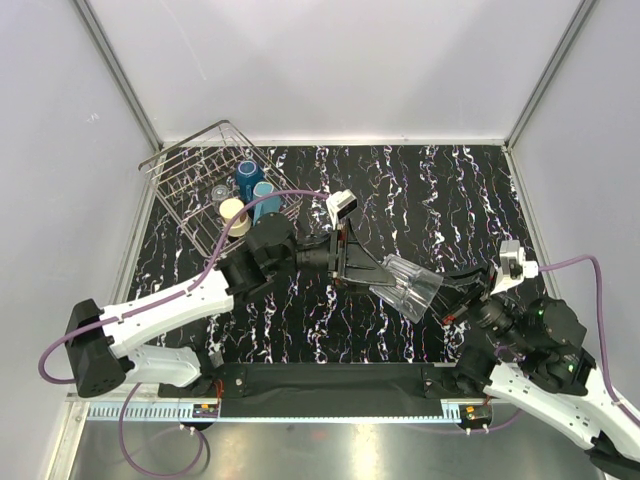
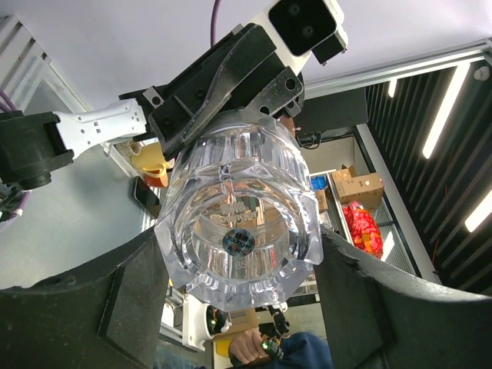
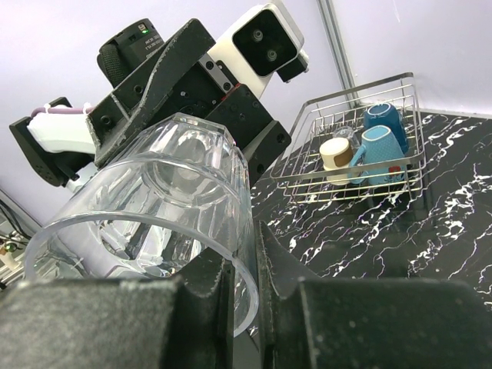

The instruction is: Load the cups into the dish rack

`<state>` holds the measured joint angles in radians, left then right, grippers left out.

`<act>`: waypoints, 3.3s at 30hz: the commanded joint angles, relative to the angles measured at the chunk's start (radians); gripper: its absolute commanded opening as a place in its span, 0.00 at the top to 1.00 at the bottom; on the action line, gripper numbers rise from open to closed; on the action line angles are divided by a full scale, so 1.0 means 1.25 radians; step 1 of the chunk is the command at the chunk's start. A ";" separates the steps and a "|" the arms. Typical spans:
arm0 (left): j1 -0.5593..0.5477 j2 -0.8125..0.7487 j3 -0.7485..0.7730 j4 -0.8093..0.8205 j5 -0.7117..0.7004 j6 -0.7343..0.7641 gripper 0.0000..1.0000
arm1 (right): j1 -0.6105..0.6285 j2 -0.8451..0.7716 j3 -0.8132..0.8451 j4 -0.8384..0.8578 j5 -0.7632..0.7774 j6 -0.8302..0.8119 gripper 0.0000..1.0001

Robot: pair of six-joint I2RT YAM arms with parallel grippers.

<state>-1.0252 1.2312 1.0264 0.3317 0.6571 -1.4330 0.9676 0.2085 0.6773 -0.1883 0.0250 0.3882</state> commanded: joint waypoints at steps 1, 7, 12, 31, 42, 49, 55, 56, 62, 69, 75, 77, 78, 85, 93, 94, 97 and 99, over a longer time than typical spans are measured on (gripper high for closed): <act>-0.006 -0.030 0.001 0.110 0.030 -0.008 0.47 | 0.001 0.042 0.018 0.017 -0.040 -0.005 1.00; -0.004 -0.036 0.002 0.069 0.034 0.025 0.97 | 0.002 0.068 0.023 -0.003 -0.026 0.004 0.99; -0.004 -0.049 -0.004 0.057 0.029 0.036 1.00 | 0.003 0.070 0.020 0.001 -0.047 -0.002 1.00; -0.003 -0.039 -0.004 0.061 0.033 0.004 0.16 | 0.001 0.042 0.025 -0.027 -0.064 -0.029 1.00; -0.003 -0.033 -0.034 0.149 0.036 -0.052 0.57 | 0.001 0.057 0.029 -0.036 -0.105 -0.045 1.00; -0.001 -0.035 -0.033 0.113 0.038 -0.034 1.00 | 0.003 0.057 0.044 -0.084 -0.046 -0.041 0.47; 0.038 -0.073 -0.033 -0.006 0.028 0.030 1.00 | 0.001 0.020 0.056 -0.151 0.029 -0.023 0.19; 0.053 -0.084 -0.028 -0.032 0.027 0.043 1.00 | 0.003 0.008 0.058 -0.162 0.036 -0.022 0.18; 0.151 -0.123 0.067 -0.438 -0.037 0.269 1.00 | 0.001 -0.065 0.074 -0.243 0.155 0.012 0.10; 0.350 -0.143 0.165 -0.850 -0.211 0.551 1.00 | 0.003 -0.115 0.117 -0.440 0.444 0.180 0.11; 0.454 -0.115 0.224 -0.955 -0.556 0.709 1.00 | 0.003 -0.075 0.139 -0.506 0.465 0.229 0.11; 0.509 -0.101 0.237 -0.955 -0.633 0.735 1.00 | 0.003 -0.058 0.153 -0.515 0.464 0.236 0.11; 0.530 -0.098 0.248 -0.945 -0.668 0.755 1.00 | 0.003 -0.055 0.156 -0.516 0.461 0.237 0.11; 0.716 -0.024 0.289 -0.880 -0.728 0.821 1.00 | 0.003 -0.040 0.158 -0.515 0.459 0.233 0.11; 0.814 0.090 0.325 -0.859 -0.767 0.748 1.00 | 0.001 -0.035 0.148 -0.533 0.471 0.233 0.10; 0.819 0.117 0.330 -0.858 -0.767 0.739 1.00 | 0.003 -0.032 0.148 -0.532 0.471 0.234 0.10; 0.847 0.149 0.339 -0.840 -0.786 0.719 1.00 | 0.003 -0.028 0.150 -0.534 0.471 0.234 0.10; 0.851 0.166 0.345 -0.823 -0.796 0.717 1.00 | 0.003 -0.023 0.150 -0.534 0.471 0.232 0.09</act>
<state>0.0261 1.4315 1.3937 -0.7902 -0.2775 -0.5083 0.9676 0.1516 0.8486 -0.8650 0.5827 0.6640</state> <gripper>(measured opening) 0.719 0.903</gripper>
